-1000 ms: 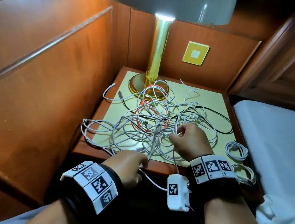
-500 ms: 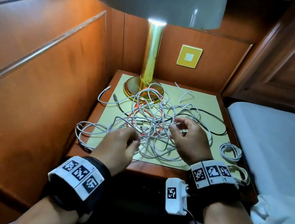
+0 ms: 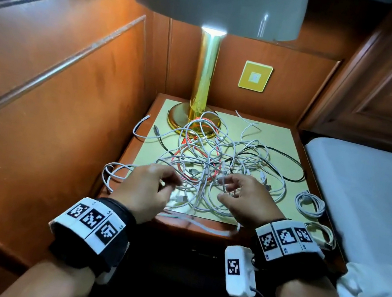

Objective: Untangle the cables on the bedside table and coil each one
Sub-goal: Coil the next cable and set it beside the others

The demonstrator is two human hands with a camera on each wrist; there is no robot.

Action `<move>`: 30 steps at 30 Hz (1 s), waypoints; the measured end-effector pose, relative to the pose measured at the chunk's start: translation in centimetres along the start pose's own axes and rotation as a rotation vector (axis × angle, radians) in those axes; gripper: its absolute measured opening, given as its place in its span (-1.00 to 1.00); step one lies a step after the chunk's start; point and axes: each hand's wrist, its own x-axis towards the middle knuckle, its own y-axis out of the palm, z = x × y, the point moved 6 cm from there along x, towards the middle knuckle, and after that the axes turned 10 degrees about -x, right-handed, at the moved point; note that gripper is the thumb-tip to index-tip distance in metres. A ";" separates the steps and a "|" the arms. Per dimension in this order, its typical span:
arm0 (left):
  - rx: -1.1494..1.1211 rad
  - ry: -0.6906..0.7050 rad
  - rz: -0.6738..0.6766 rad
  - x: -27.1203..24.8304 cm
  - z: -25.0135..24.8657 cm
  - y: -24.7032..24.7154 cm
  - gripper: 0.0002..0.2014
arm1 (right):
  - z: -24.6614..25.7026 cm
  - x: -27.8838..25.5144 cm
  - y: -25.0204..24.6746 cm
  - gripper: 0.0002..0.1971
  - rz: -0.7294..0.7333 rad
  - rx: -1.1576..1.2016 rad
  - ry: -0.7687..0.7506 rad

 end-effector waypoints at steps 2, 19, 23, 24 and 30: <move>0.055 0.010 -0.148 0.2 0.3 -1.5 -0.88 | -0.3 0.1 0.2 -0.67 -0.002 -0.039 0.027; -0.084 0.379 -0.446 0.3 -1.6 -3.2 -0.89 | 4.7 0.2 2.0 -0.52 -0.115 -0.006 -0.277; -0.084 0.424 -0.433 0.0 -2.6 -3.7 -0.91 | 5.0 0.9 1.1 -0.72 -0.314 0.177 -0.311; -0.077 0.390 -0.425 0.1 -2.3 -3.6 -0.93 | 5.0 0.9 0.9 -0.69 -0.340 0.247 -0.311; 0.040 -0.069 -0.316 1.0 2.1 -3.1 -0.68 | 5.8 -0.1 0.1 -0.72 -0.356 0.542 -0.382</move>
